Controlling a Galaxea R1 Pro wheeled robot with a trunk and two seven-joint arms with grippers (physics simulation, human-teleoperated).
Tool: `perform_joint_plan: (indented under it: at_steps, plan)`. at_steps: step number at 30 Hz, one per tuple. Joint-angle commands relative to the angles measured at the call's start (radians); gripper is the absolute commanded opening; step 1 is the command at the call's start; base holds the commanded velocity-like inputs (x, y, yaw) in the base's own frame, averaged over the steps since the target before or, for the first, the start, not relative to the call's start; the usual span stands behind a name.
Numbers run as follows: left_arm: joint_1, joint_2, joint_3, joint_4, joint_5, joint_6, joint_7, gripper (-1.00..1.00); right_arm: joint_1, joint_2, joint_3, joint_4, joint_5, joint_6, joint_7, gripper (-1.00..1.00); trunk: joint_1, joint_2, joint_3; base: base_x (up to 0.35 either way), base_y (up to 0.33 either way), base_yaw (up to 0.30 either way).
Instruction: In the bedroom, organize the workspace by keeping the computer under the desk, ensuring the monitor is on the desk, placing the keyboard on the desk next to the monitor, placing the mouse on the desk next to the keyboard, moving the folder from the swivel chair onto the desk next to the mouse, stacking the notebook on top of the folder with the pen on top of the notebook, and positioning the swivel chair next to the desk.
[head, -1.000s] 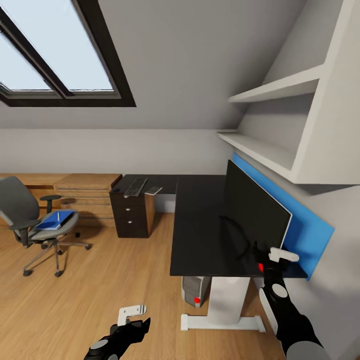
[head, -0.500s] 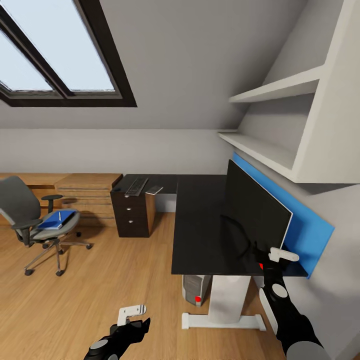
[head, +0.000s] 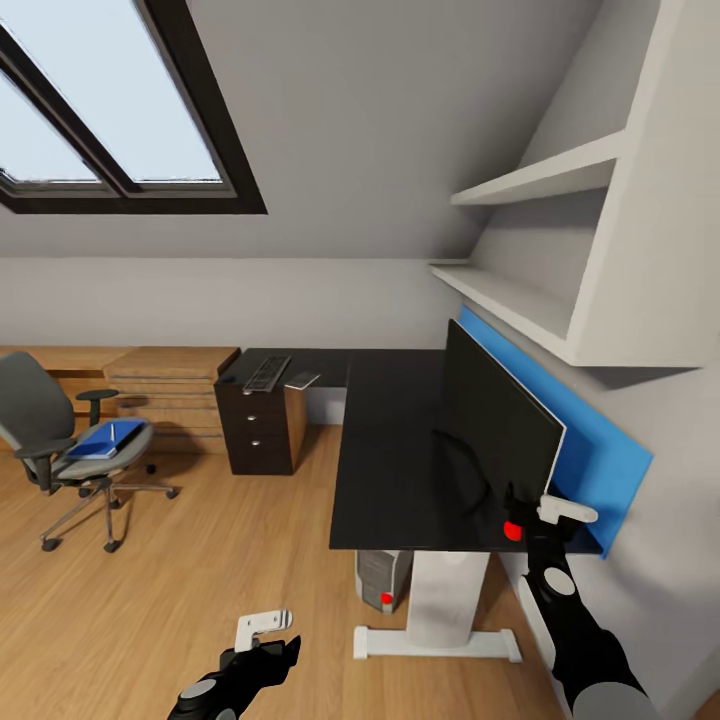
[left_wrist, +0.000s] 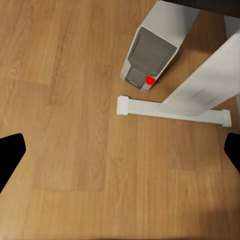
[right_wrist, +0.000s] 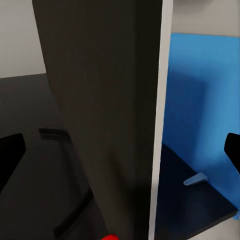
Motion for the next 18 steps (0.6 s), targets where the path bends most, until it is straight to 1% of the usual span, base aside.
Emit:
perform_joint_plan:
  at_steps: [1,13,15,18]
  plan:
    - [-0.001,0.001,-0.003,-0.001,0.01,0.001,0.01,1.0,0.0,0.0,0.001,0.001,0.004,-0.002,-0.003,1.0,0.001,-0.001,-0.001,0.107,0.01,0.0]
    - [-0.001,0.001,-0.002,-0.002,0.009,0.0,0.01,1.0,0.0,0.0,0.002,0.015,0.005,-0.002,-0.003,1.0,0.001,-0.001,-0.001,0.055,0.012,0.0]
    - [-0.001,0.001,-0.003,-0.002,0.01,0.0,0.009,1.0,0.0,0.0,0.002,0.015,0.005,-0.002,-0.003,1.0,0.001,-0.001,-0.001,-0.117,0.0,0.0]
    - [-0.001,0.001,-0.003,-0.002,0.01,0.0,0.009,1.0,0.0,0.0,0.002,0.015,0.005,-0.002,-0.003,1.0,0.001,-0.001,-0.001,-0.24,0.0,0.0]
